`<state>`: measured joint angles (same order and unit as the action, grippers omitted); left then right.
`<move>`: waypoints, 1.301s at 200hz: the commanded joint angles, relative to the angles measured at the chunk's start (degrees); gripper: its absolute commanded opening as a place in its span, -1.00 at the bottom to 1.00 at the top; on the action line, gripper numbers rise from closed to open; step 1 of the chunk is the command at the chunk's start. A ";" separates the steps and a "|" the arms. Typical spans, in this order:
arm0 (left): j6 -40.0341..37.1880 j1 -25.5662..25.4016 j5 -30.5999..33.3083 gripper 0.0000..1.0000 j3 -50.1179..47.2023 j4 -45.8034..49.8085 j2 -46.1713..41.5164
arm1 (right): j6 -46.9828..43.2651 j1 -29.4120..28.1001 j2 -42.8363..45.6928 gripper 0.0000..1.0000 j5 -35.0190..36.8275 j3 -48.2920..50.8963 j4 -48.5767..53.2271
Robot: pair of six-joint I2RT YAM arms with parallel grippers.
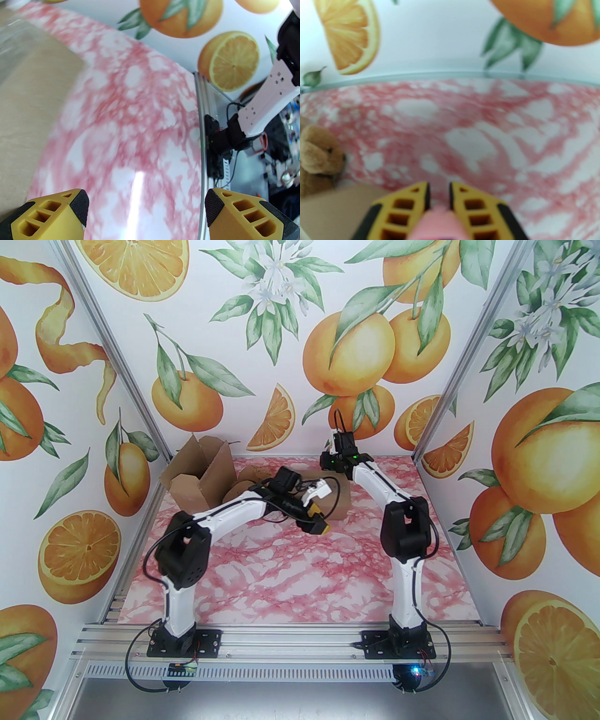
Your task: Unpack the express box
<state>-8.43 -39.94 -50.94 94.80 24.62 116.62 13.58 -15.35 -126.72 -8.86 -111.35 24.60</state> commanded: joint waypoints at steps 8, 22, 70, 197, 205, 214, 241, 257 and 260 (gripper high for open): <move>-6.07 -0.27 1.49 0.73 5.05 -1.75 0.37 | 0.04 -0.54 -4.20 -1.00 -9.86 -4.82 3.57; -7.44 -0.28 3.91 0.73 4.34 -1.17 -1.06 | 2.42 0.52 -5.24 -1.00 -10.64 -6.96 3.84; -12.72 2.63 8.70 0.78 -4.89 -0.25 -11.70 | 11.82 2.39 -1.47 -1.00 -10.03 -6.42 -1.15; -1.31 -5.82 -0.72 1.00 -14.74 -40.69 -8.25 | 14.64 11.36 28.54 -1.00 15.44 28.24 -9.44; 0.12 -6.39 0.21 1.00 -14.74 -42.19 -7.53 | 14.04 11.39 29.91 -1.00 16.92 30.15 -9.52; 1.29 -6.87 1.35 1.00 -14.40 -43.56 -6.55 | 13.63 11.69 30.79 -1.00 17.90 32.33 -9.90; 3.33 -8.12 3.08 0.99 -12.27 -43.96 -3.53 | 12.70 12.55 29.06 -1.00 18.33 35.33 -8.93; 3.57 -8.76 3.86 1.00 -13.64 -46.79 -3.40 | 13.81 12.57 28.16 -1.00 16.12 37.81 -11.25; 3.65 -8.82 4.11 0.99 -13.82 -47.17 -3.29 | 14.08 12.50 27.99 -1.00 15.37 38.14 -11.77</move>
<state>-7.27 -47.94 -48.21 80.90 -15.94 112.33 27.53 -3.27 -97.25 6.57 -75.83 16.19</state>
